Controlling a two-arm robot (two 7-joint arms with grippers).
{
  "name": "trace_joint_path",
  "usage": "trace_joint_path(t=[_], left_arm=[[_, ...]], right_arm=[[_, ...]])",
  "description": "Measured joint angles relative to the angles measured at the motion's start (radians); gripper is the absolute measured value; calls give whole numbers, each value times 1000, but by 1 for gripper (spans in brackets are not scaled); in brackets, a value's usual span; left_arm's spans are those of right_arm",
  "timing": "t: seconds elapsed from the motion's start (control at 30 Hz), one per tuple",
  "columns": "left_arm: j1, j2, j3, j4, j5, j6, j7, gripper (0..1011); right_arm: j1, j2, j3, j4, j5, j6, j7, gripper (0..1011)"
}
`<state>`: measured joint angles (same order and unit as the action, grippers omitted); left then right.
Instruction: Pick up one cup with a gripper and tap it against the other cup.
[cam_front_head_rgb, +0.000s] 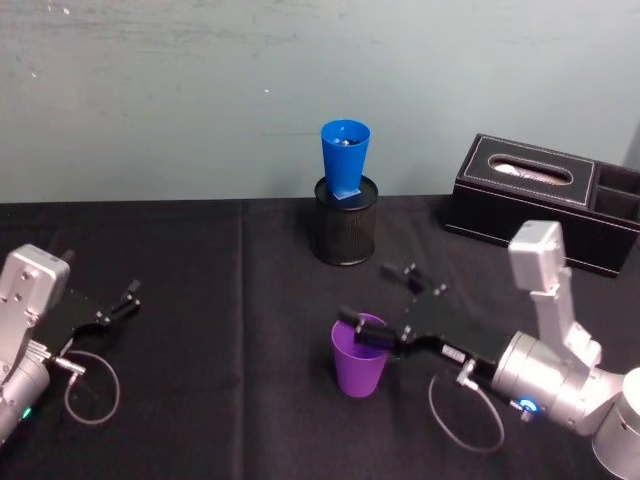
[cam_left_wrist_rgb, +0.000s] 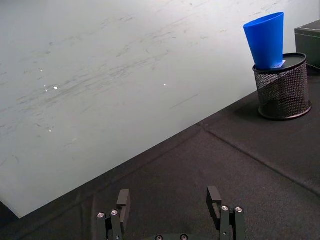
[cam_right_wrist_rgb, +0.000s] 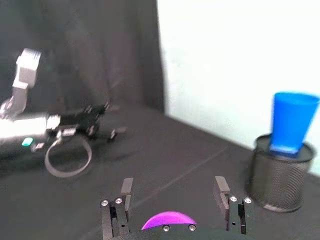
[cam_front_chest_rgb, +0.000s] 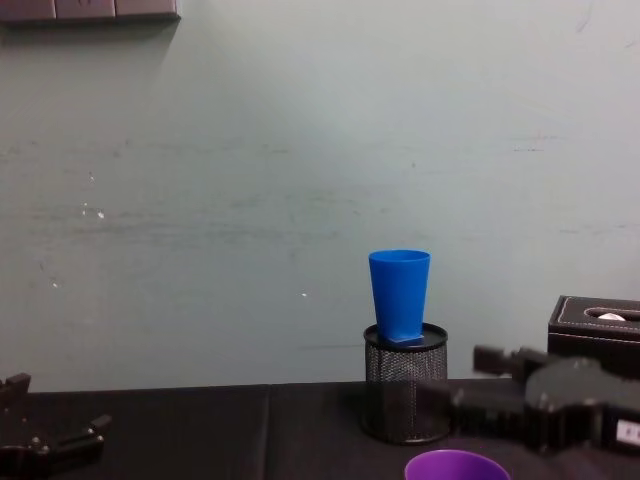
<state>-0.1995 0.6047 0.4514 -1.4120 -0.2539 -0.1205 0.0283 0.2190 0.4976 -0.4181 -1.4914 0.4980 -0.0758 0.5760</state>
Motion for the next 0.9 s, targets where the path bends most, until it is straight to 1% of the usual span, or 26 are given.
trace_joint_path(t=[0.03, 0.07, 0.13, 0.17, 0.2, 0.23, 0.27, 0.3, 0.33, 0.4, 0.43, 0.47, 0.5, 0.53, 0.57, 0.63, 0.7, 0.77, 0.9], left_arm=[[0, 0, 0, 0, 0, 0, 0, 1000], [0, 0, 0, 0, 0, 0, 0, 1000], [0, 0, 0, 0, 0, 0, 0, 1000], [0, 0, 0, 0, 0, 0, 0, 1000], [0, 0, 0, 0, 0, 0, 0, 1000], [0, 0, 0, 0, 0, 0, 0, 1000], [0, 0, 0, 0, 0, 0, 0, 1000], [0, 0, 0, 0, 0, 0, 0, 1000], [0, 0, 0, 0, 0, 0, 0, 1000], [0, 0, 0, 0, 0, 0, 0, 1000], [0, 0, 0, 0, 0, 0, 0, 1000], [0, 0, 0, 0, 0, 0, 0, 1000], [0, 0, 0, 0, 0, 0, 0, 1000], [0, 0, 0, 0, 0, 0, 0, 1000], [0, 0, 0, 0, 0, 0, 0, 1000], [0, 0, 0, 0, 0, 0, 0, 1000], [0, 0, 0, 0, 0, 0, 0, 1000], [0, 0, 0, 0, 0, 0, 0, 1000], [0, 0, 0, 0, 0, 0, 0, 1000]], right_arm=[[-9, -6, 15, -8, 5, -14, -17, 1002], [-14, -9, 21, -11, 6, -20, -29, 1002], [-29, -23, 43, -21, 1, -32, -75, 1002], [-34, -27, 51, -24, -4, -34, -95, 1002], [-45, -38, 67, -29, -19, -35, -138, 1002], [-49, -44, 74, -31, -26, -34, -161, 1002], [-56, -56, 87, -34, -43, -24, -209, 1002], [-56, -56, 87, -34, -43, -24, -209, 1002], [-60, -67, 98, -34, -59, -10, -251, 1002], [-62, -79, 107, -32, -77, 9, -296, 1002], [-63, -91, 114, -27, -94, 30, -337, 1002], [-63, -97, 117, -23, -103, 41, -356, 1002], [-63, -108, 123, -15, -118, 61, -390, 1002], [-63, -108, 123, -15, -118, 61, -390, 1002], [-62, -117, 127, -7, -130, 78, -415, 1002], [-57, -131, 133, 10, -141, 107, -443, 1002], [-53, -140, 138, 21, -143, 128, -455, 1002], [-46, -152, 145, 39, -143, 154, -464, 1002], [-43, -162, 159, 49, -135, 179, -458, 1002]])
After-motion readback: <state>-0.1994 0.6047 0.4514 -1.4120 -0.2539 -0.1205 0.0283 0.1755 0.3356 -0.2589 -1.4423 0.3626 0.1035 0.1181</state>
